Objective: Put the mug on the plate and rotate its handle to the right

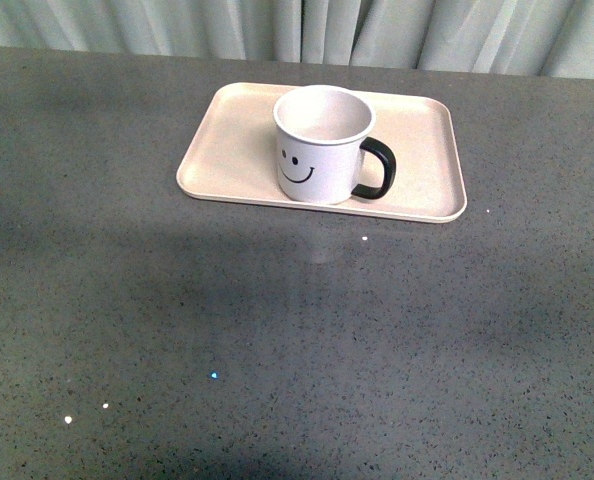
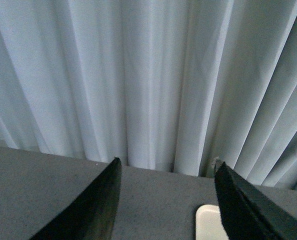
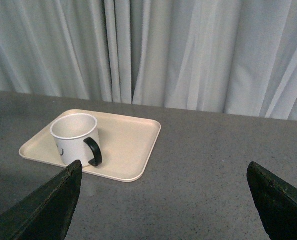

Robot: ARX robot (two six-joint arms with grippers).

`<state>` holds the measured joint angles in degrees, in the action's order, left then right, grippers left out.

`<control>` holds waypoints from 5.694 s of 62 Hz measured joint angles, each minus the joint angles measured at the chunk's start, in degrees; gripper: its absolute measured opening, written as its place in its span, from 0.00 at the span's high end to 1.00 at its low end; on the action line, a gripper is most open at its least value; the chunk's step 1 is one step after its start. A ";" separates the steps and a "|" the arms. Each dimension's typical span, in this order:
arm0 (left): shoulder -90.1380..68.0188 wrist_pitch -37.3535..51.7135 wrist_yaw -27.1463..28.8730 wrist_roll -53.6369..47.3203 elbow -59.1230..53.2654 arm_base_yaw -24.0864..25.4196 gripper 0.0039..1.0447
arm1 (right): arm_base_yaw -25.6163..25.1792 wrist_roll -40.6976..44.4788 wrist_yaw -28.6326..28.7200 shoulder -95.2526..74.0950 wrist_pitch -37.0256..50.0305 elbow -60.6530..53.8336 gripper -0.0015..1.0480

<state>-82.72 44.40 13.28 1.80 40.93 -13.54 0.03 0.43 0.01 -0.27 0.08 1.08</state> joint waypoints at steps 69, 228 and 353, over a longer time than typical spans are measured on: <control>39.28 -2.67 -13.29 -1.33 -39.39 13.29 0.99 | 0.00 -0.02 0.00 0.00 0.00 0.00 0.09; 81.79 -44.41 -13.29 -1.53 -40.15 13.35 0.09 | 9.09 -6.25 7.48 -112.80 -4.76 71.45 0.09; 81.79 -44.41 -13.29 -1.53 -40.15 13.35 0.09 | 7.69 29.33 11.61 -138.31 -39.98 115.99 0.81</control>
<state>-0.93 -0.01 -0.01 0.27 0.78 -0.19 7.73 29.76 11.62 -138.58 -39.90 117.08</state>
